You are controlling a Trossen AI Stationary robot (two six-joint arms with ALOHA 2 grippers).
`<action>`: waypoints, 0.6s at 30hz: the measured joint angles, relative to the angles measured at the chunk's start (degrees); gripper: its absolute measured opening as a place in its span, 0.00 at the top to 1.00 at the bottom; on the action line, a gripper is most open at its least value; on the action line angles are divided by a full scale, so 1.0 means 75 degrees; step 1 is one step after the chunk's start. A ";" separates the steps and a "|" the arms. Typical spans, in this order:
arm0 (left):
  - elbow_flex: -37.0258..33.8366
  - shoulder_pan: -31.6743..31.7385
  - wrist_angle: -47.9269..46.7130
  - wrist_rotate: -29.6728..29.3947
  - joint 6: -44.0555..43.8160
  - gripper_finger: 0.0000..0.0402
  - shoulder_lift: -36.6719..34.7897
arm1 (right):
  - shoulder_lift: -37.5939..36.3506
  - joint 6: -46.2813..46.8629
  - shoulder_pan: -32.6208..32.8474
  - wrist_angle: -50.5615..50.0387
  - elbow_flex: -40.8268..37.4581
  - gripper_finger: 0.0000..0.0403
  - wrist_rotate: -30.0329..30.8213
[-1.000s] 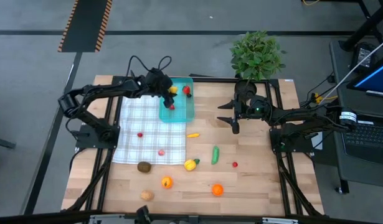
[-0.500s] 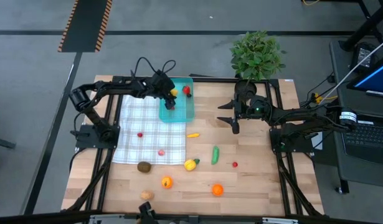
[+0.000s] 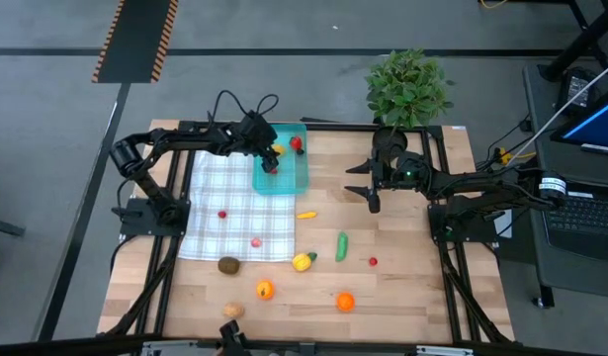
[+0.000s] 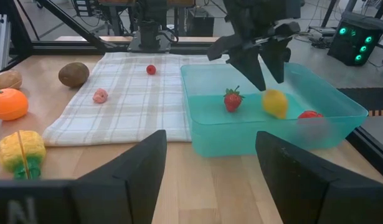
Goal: Pick and placing Produce into tupperware
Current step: Put the red raspberry into the blue bin
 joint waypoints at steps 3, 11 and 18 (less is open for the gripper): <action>-0.0007 -0.0027 0.0073 0.0000 0.0006 0.44 -0.0235 | 0.0000 0.0000 0.0000 0.0003 0.0000 0.38 0.0000; -0.0123 -0.0568 0.0204 -0.0007 0.0317 0.45 -0.1772 | 0.0000 0.0011 0.0000 0.0006 0.0000 0.38 0.0000; -0.1132 -0.1198 0.0281 0.0007 0.0376 0.45 -0.3471 | 0.0000 0.0023 0.0000 0.0009 0.0000 0.38 -0.0011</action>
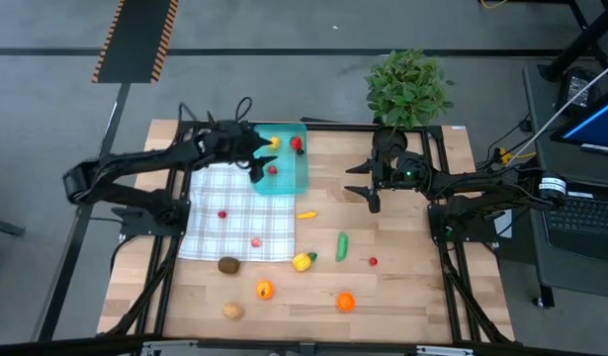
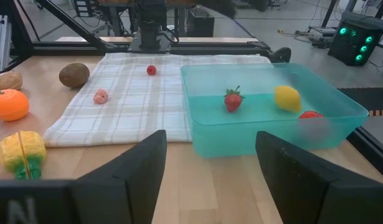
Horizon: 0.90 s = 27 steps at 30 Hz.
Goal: Pick and placing Produce into tupperware
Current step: Put the red raspberry into the blue bin
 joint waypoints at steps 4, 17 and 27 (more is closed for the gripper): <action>-0.0665 -0.0268 0.0011 -0.0001 -0.0037 0.45 -0.0978 | 0.0000 0.0003 0.0002 0.0000 0.0000 0.38 -0.0010; -0.1956 -0.1264 -0.1458 -0.0004 -0.0432 0.45 -0.3863 | 0.0000 0.0006 0.0002 0.0003 0.0000 0.38 -0.0012; -0.1955 -0.1726 -0.3879 -0.0006 -0.0446 0.45 -0.5027 | 0.0000 0.0006 0.0001 0.0006 0.0000 0.38 -0.0010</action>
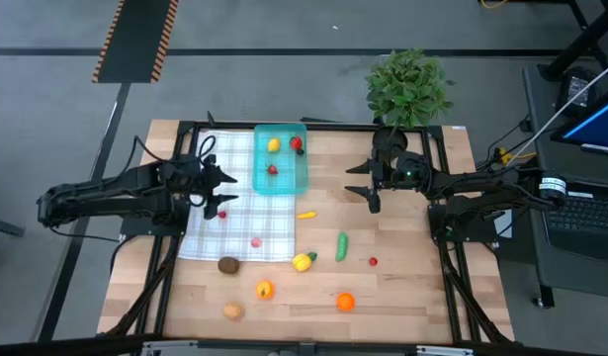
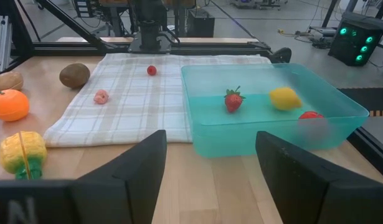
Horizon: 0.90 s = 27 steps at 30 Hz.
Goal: Pick and placing Produce into tupperware
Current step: Put the red raspberry into the blue bin
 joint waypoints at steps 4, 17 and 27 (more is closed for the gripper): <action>0.0097 -0.0197 0.0011 0.0002 -0.0228 0.44 -0.0054 | 0.0000 0.0000 -0.0002 0.0012 0.0000 0.38 0.0003; 0.0437 -0.1016 -0.0835 0.0075 -0.2830 0.44 0.0354 | 0.0000 0.0000 -0.0002 0.0067 0.0000 0.38 0.0009; 0.0434 -0.1898 -0.2208 -0.0142 -0.3749 0.44 0.0374 | 0.0000 -0.0017 -0.0002 0.0067 0.0000 0.38 0.0009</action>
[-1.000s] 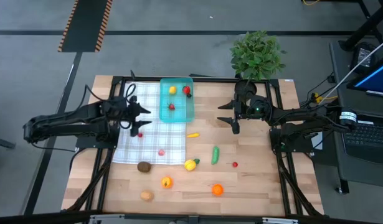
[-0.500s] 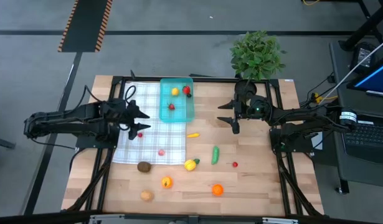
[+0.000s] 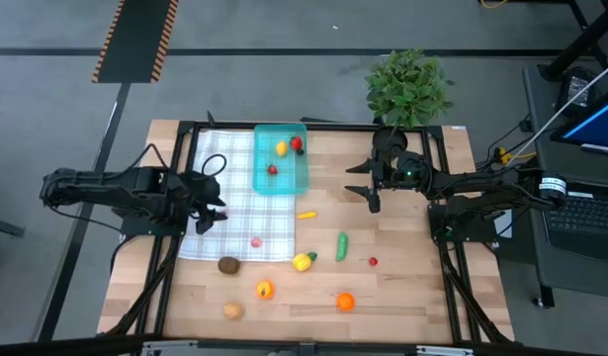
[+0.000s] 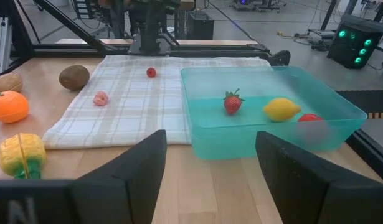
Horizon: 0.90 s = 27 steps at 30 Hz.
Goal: Pick and placing Produce into tupperware
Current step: Put the red raspberry into the blue bin
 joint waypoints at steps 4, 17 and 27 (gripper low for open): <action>0.0000 -0.0211 -0.0082 -0.0195 -0.0246 0.44 0.0000 | 0.0000 -0.0003 0.0001 0.0004 0.0000 0.38 0.0000; 0.0000 -0.0471 -0.0676 -0.1034 -0.1290 0.44 0.1233 | 0.0000 -0.0006 0.0000 0.0134 0.0000 0.38 0.0003; 0.0000 -0.0468 -0.0813 -0.1843 -0.1452 0.44 0.2549 | 0.0000 -0.0009 0.0000 0.0140 0.0000 0.38 0.0003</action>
